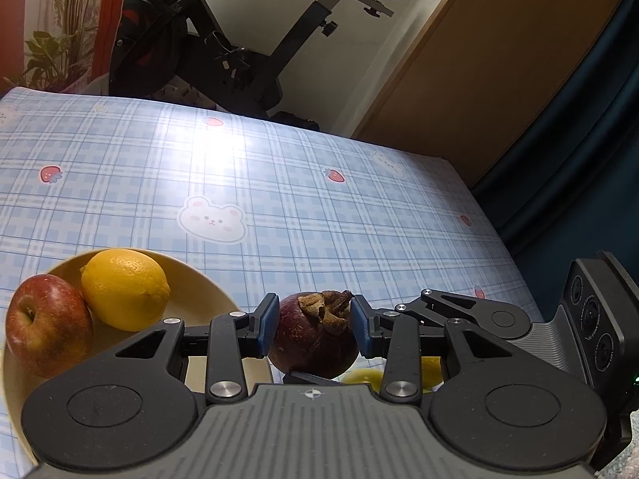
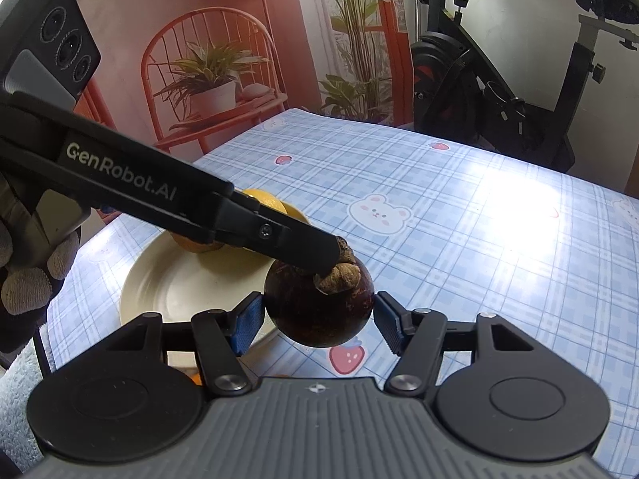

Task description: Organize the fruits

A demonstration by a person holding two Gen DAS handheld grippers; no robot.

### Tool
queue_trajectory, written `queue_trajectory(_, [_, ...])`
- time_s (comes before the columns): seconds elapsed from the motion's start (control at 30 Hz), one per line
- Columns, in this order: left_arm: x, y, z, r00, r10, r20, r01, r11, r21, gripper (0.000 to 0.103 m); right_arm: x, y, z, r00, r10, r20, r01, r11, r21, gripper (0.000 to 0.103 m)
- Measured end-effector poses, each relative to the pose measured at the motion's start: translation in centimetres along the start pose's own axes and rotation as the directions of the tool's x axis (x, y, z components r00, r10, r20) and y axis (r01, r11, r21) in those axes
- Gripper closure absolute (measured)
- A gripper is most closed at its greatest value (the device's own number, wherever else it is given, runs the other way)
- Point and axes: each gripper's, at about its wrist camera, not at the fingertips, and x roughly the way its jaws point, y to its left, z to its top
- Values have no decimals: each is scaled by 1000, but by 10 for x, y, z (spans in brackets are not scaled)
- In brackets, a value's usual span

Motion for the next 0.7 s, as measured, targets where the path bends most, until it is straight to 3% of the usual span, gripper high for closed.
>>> queue_trajectory(0.7, [-70,61,-21,996,92,-10,-93,992,-84,62,53,76,15,993,111,-47,-115,987,-113,40])
